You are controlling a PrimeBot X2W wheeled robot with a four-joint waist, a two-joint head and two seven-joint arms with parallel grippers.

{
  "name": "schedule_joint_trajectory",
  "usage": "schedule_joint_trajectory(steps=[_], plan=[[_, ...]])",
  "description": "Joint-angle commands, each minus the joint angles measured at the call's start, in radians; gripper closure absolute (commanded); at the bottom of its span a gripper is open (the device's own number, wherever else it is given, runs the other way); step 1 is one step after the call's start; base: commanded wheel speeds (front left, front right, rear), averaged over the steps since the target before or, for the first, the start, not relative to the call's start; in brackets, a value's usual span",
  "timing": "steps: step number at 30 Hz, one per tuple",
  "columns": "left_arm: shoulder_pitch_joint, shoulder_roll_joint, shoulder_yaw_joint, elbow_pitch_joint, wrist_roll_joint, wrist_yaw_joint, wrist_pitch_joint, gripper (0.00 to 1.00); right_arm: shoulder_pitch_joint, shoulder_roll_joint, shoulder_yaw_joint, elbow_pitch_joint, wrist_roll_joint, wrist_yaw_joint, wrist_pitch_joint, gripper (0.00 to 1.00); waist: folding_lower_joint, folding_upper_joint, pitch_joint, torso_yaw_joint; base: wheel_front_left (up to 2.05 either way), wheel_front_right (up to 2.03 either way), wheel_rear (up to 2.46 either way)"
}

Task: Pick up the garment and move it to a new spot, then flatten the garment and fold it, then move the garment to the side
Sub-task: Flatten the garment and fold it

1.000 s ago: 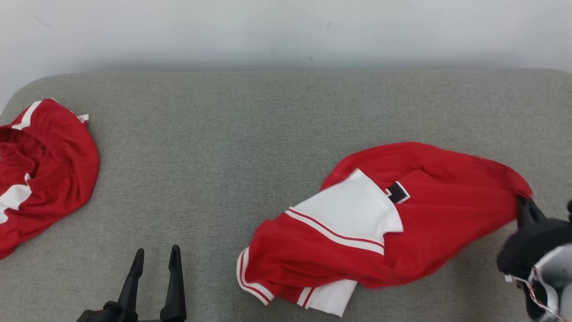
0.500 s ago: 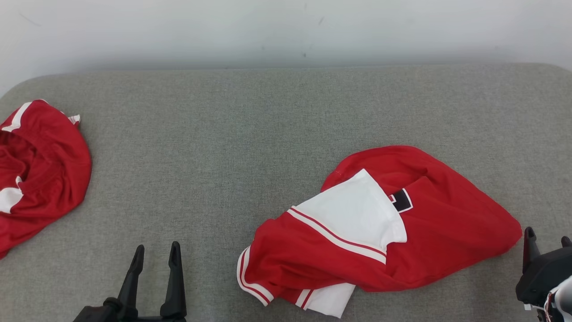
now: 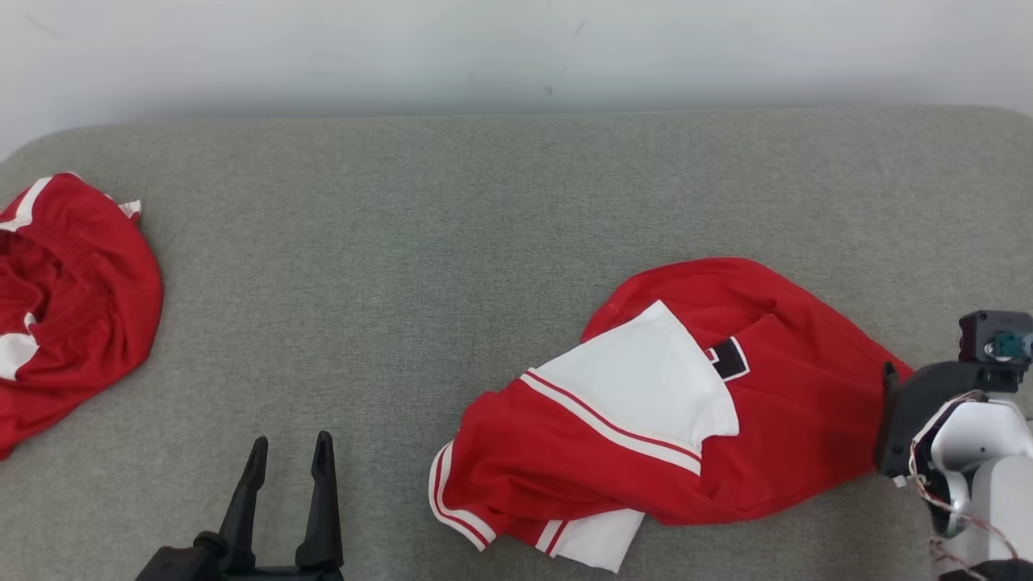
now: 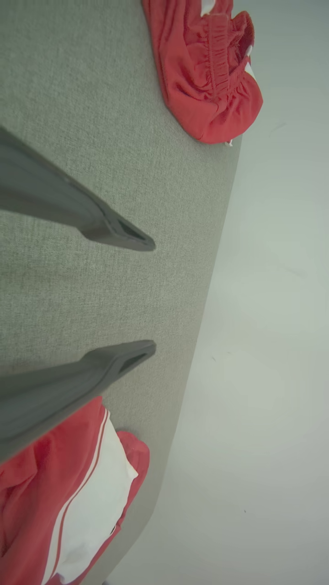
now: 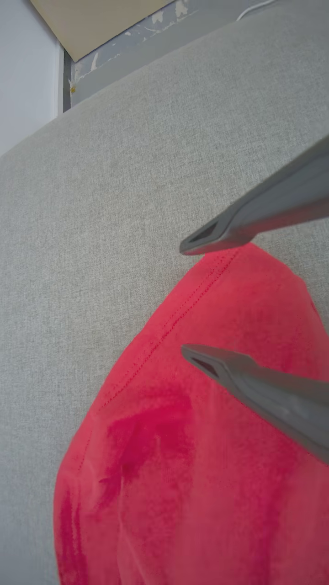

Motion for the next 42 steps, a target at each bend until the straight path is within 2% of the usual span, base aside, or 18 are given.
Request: schedule_joint_trajectory(steps=[1, 6, 16, 17, 18, 19, 24, 28, 34, 42], plan=[[-0.011, -0.002, -0.002, 0.003, 0.011, -0.004, -0.004, 0.0, -0.022, -0.03, 0.017, 0.022, -0.015, 0.001, 0.017, 0.0, 0.0, -0.0001, 0.007, 0.016, 0.0, 0.0, 0.0], [-0.01, -0.002, -0.002, 0.0, 0.01, -0.005, -0.004, 0.0, -0.057, -0.102, 0.038, 0.092, 0.0, 0.001, 0.052, 0.0, 0.0, -0.0001, 0.03, 0.042, 0.0, 0.0, 0.0], [-0.023, -0.002, -0.002, -0.005, 0.015, -0.007, -0.004, 0.0, -0.091, -0.118, 0.022, 0.203, 0.006, 0.001, 0.067, 0.0, 0.0, -0.0001, 0.079, 0.059, 0.0, 0.0, 0.0], [-0.024, -0.002, -0.002, -0.005, 0.016, -0.007, -0.004, 0.0, -0.092, -0.116, 0.025, 0.213, 0.012, 0.001, 0.065, 0.13, 0.0, -0.0001, 0.081, 0.06, 0.0, 0.0, 0.0], [-0.025, -0.002, -0.003, -0.004, 0.017, -0.008, -0.004, 0.0, -0.093, -0.114, 0.029, 0.217, 0.016, 0.001, 0.063, 0.73, 0.0, -0.0001, 0.082, 0.06, 0.0, 0.0, 0.0], [-0.026, -0.002, -0.004, -0.003, 0.017, -0.008, -0.004, 0.0, -0.089, -0.11, 0.037, 0.222, 0.024, 0.001, 0.064, 1.0, 0.0, -0.0001, 0.082, 0.06, 0.0, 0.0, 0.0], [-0.025, -0.002, -0.004, 0.003, 0.012, -0.008, -0.004, 0.0, -0.081, -0.1, 0.055, 0.165, 0.074, 0.001, 0.029, 1.0, 0.0, -0.0001, 0.075, 0.057, 0.0, 0.0, 0.0], [-0.024, -0.002, 0.0, 0.003, 0.005, -0.007, -0.004, 0.0, -0.074, -0.087, 0.055, 0.057, 0.115, 0.001, -0.01, 1.0, 0.0, -0.0001, 0.062, 0.052, 0.0, 0.0, 0.0], [-0.01, -0.002, -0.003, 0.005, -0.002, -0.003, -0.004, 0.0, -0.008, -0.05, 0.025, -0.226, 0.14, 0.001, -0.013, 1.0, 0.0, -0.0001, 0.036, 0.048, 0.0, 0.0, 0.0], [-0.001, -0.002, -0.004, 0.004, -0.008, 0.002, -0.004, 0.0, 0.096, 0.017, -0.014, -0.616, 0.154, 0.001, 0.035, 1.0, 0.0, -0.0001, 0.016, 0.043, 0.0, 0.0, 0.0]])
